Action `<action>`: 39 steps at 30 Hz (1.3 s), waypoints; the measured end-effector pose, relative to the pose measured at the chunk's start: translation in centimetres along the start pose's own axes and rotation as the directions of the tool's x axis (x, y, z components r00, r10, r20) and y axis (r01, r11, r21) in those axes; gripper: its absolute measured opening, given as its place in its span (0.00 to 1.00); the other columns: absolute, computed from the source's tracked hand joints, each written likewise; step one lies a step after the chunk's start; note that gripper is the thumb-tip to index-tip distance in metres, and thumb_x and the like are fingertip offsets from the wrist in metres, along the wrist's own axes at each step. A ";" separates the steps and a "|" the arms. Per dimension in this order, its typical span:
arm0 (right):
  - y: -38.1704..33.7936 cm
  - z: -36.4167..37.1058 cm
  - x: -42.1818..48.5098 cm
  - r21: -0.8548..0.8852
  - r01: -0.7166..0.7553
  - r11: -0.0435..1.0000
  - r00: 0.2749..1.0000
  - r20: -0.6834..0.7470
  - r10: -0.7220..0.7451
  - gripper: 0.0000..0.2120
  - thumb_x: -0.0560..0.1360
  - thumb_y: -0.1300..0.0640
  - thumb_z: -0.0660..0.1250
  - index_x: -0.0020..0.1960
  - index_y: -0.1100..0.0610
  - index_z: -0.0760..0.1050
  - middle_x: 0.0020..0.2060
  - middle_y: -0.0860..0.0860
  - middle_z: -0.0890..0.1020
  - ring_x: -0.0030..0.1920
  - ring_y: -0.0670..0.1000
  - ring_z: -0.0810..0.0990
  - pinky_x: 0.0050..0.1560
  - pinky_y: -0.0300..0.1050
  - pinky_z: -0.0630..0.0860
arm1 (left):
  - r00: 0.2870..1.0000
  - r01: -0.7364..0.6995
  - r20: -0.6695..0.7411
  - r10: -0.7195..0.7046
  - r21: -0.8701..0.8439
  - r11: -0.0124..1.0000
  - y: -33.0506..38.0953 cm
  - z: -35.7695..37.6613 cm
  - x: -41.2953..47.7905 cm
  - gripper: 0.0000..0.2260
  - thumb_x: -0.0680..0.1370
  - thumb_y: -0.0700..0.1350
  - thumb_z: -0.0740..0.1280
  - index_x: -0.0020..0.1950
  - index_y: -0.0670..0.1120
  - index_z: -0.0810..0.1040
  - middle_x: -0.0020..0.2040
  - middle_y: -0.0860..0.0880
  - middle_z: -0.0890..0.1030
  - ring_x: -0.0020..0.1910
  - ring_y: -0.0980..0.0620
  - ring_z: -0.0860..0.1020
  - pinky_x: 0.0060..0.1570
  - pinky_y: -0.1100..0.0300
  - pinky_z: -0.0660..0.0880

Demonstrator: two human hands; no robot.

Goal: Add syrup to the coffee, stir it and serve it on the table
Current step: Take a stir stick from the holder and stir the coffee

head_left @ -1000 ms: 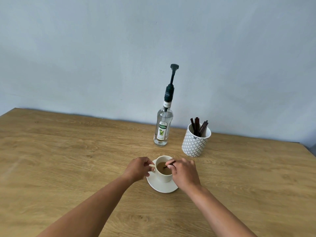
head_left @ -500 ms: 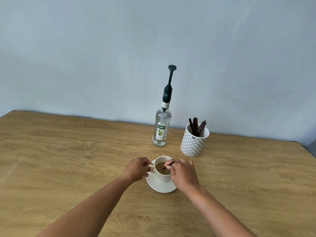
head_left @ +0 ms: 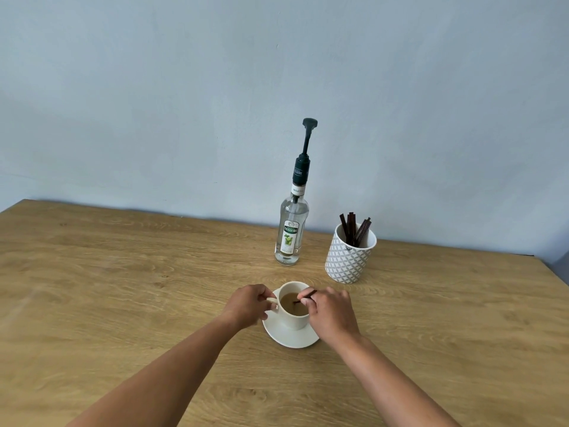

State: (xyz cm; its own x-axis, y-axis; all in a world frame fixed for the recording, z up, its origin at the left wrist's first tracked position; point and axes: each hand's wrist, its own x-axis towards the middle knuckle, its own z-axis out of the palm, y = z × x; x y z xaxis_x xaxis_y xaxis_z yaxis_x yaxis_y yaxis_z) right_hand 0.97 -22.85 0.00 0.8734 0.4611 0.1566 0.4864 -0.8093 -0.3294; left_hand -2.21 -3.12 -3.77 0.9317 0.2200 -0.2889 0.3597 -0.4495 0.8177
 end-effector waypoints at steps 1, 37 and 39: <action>0.2 -0.1 0.0 -0.017 -0.008 1.000 1.000 -0.006 0.008 0.10 0.80 0.51 0.61 0.56 0.42 0.79 0.50 0.41 0.84 0.54 0.47 0.76 0.55 0.47 0.64 | 1.000 -0.004 -0.001 0.004 0.001 1.000 -0.1 0.0 0.0 0.03 0.75 0.44 0.72 0.47 0.50 0.80 0.45 0.51 0.84 0.41 0.51 0.86 0.33 0.57 0.79; 0.2 -0.5 -0.3 -0.097 -0.022 0.995 0.999 -0.031 0.019 0.10 0.81 0.52 0.59 0.56 0.43 0.78 0.46 0.44 0.84 0.52 0.48 0.77 0.49 0.47 0.60 | 0.950 0.021 -0.259 0.176 0.613 0.790 -9.6 2.2 -2.7 0.26 0.83 0.60 0.47 0.81 0.55 0.54 0.82 0.51 0.51 0.81 0.52 0.43 0.78 0.47 0.39; 0.3 -0.6 -0.6 -0.090 -0.015 0.996 0.999 -0.047 0.011 0.10 0.80 0.54 0.60 0.55 0.44 0.78 0.46 0.44 0.84 0.51 0.49 0.77 0.48 0.46 0.58 | 0.947 0.028 -0.265 0.182 0.632 0.775 -9.8 2.2 -2.7 0.26 0.82 0.60 0.46 0.81 0.56 0.53 0.82 0.52 0.51 0.81 0.52 0.43 0.78 0.47 0.39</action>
State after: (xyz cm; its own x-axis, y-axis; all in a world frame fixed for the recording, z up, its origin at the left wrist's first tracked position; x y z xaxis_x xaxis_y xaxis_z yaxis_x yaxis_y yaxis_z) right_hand 0.54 -23.56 0.34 0.8790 0.4345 0.1962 0.4731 -0.8458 -0.2466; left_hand -8.16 -1.25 -12.12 0.9345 0.3560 0.0071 0.3363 -0.8889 0.3110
